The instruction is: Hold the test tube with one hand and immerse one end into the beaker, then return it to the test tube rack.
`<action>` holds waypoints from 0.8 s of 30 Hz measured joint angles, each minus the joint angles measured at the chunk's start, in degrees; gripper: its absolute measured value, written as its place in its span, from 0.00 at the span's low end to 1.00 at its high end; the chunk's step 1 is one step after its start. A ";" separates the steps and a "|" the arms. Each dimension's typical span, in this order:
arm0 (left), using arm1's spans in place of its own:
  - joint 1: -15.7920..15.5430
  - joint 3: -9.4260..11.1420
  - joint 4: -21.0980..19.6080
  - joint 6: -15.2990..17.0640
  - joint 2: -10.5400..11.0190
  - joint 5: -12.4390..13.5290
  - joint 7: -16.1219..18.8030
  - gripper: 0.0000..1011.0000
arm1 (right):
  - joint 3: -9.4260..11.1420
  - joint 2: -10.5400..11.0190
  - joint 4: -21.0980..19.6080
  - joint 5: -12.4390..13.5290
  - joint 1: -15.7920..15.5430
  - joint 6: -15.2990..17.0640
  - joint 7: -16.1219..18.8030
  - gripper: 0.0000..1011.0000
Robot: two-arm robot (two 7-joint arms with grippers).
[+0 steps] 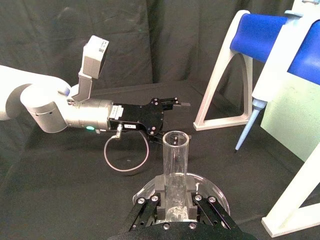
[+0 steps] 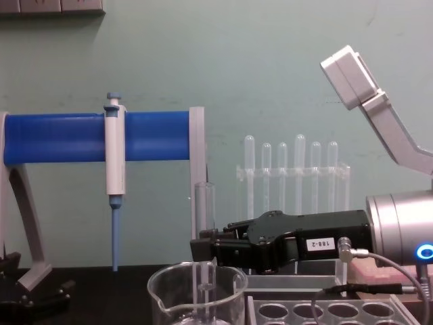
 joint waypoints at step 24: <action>0.00 0.00 0.00 0.00 0.00 0.01 0.00 0.99 | -0.05 0.12 -0.35 -0.22 0.09 0.13 -0.02 0.22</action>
